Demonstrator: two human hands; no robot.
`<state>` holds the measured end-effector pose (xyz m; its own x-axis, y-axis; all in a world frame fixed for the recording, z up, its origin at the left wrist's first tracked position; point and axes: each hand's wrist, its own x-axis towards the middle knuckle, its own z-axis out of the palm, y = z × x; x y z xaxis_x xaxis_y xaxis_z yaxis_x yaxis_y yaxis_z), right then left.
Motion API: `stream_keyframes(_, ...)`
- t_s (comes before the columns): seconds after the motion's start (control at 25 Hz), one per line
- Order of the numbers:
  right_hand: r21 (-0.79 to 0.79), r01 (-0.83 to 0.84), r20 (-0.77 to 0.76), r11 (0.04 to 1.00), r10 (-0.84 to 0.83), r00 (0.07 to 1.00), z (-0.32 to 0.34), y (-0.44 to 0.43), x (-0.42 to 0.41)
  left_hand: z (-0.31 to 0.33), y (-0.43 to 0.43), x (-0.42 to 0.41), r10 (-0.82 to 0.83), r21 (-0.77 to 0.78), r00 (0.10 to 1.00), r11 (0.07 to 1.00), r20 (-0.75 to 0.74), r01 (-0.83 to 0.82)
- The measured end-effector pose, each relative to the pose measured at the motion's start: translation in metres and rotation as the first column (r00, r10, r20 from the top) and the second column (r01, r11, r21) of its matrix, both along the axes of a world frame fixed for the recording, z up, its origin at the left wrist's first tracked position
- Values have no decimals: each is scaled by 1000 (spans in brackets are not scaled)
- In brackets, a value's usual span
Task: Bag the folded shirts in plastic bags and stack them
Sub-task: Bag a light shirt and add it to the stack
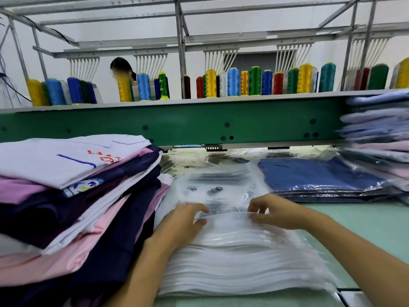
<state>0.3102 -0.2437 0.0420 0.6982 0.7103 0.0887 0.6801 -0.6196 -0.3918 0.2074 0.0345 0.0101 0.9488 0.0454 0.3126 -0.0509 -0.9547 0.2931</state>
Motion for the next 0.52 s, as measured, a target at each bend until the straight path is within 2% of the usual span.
stream_keyframes(0.12,5,17,-6,1000,-17,1000,-4,1,1,-5,-1,5,-79,-49,975,996,-209,70)
stream_keyframes(0.28,-100,59,-15,993,-61,998,-11,4,3,-8,3,5,-20,-30,922,1000,-386,10)
stream_keyframes(0.4,-116,59,-41,992,-64,997,-10,7,0,-6,-3,3,35,-13,897,999,-440,-46)
stream_keyframes(0.52,-51,62,-53,997,-65,996,-8,12,-5,-6,-11,1,115,77,919,993,-377,-93)
